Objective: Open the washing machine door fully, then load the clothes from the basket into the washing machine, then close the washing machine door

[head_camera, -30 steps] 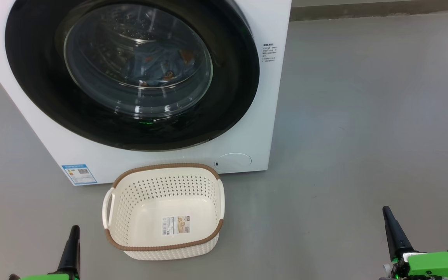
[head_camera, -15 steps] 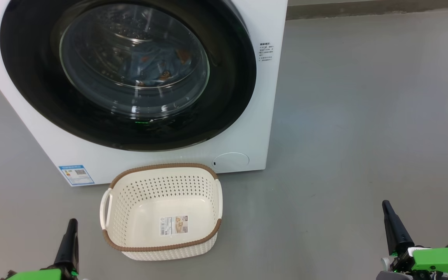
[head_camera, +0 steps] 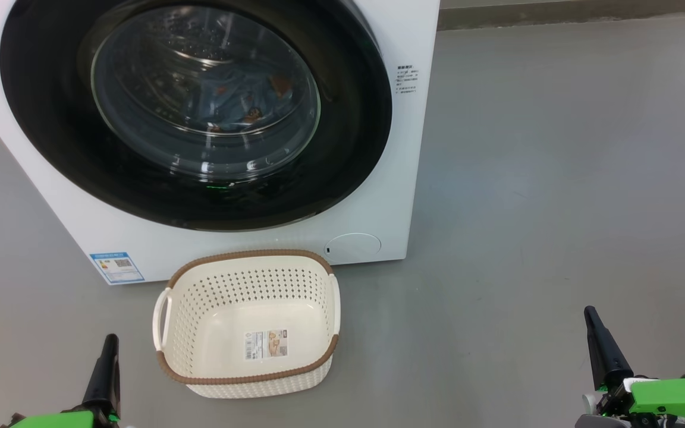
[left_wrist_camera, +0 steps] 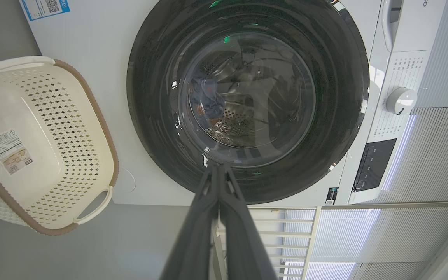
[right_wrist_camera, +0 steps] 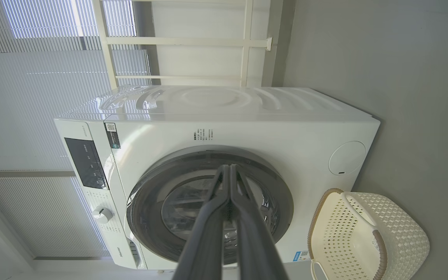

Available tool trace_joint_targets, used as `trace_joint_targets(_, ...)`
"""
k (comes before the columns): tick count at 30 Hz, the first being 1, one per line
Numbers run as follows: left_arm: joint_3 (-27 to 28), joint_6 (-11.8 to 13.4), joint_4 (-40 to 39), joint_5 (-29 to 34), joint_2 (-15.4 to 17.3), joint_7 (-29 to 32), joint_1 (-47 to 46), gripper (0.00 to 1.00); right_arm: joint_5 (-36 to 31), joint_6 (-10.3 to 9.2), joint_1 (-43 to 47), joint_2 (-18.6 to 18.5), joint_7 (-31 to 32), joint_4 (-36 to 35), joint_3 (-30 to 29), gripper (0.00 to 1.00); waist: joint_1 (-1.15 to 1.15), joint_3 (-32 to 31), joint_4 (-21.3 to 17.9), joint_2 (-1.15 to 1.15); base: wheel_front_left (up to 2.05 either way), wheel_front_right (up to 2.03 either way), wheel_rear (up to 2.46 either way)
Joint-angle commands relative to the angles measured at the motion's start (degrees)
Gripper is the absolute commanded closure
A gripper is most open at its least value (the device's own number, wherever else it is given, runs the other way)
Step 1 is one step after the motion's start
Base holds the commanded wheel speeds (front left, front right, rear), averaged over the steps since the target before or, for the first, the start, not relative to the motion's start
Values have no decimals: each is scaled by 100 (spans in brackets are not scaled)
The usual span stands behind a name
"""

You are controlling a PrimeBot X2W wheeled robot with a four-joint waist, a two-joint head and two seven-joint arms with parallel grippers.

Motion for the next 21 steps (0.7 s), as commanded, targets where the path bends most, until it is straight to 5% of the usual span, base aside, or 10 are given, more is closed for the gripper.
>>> trace_joint_targets(1,196,-62,-155,-21,115,17,-219,100,23,-6,-234,-64,45,-161,157,100,0,0,0,0,0,0,0)
trace_joint_targets(21,196,-62,-155,-21,115,16,-218,100,23,-6,-234,-64,44,-162,158,100,0,0,0,0,0,0,0)
